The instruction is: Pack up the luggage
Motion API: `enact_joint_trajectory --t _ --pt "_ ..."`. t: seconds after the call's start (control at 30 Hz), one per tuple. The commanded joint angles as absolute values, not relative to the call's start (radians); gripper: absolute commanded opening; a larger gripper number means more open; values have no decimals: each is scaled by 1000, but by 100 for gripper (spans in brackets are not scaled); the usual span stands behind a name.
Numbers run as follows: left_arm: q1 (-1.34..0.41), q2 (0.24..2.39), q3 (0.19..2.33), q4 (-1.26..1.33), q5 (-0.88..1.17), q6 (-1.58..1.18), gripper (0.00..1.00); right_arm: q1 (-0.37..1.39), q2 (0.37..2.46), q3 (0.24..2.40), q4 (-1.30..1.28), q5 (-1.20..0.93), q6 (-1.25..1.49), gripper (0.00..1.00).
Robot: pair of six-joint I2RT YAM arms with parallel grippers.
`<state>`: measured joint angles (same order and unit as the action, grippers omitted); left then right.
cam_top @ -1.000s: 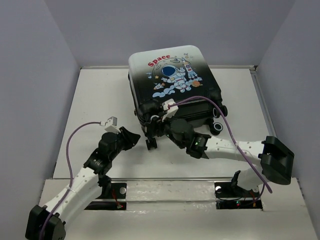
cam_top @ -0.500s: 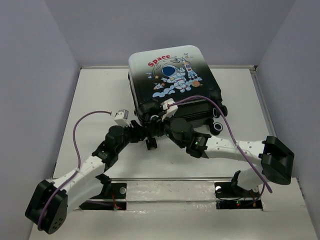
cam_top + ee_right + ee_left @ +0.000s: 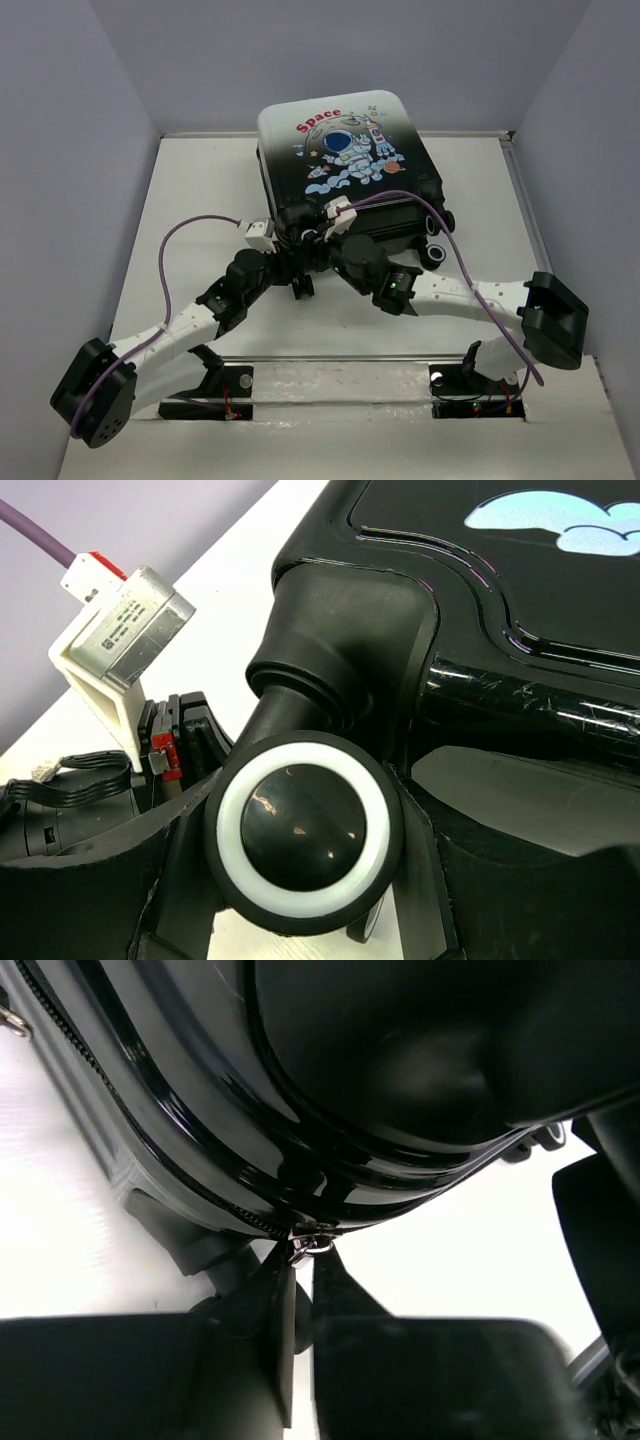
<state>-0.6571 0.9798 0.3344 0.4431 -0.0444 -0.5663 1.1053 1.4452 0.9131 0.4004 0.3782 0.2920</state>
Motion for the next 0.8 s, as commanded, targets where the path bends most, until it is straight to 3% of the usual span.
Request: enact_joint_trajectory --t 0.0,0.43,0.77 --pt "-653 966 448 491 -262 -555 6 1097 1394 910 512 364 314 7" --pt "-531 845 423 126 -482 -609 6 1097 1149 729 393 425 322 7" --pt "-396 1003 575 181 -488 -644 6 1097 1118 703 333 344 334 7"
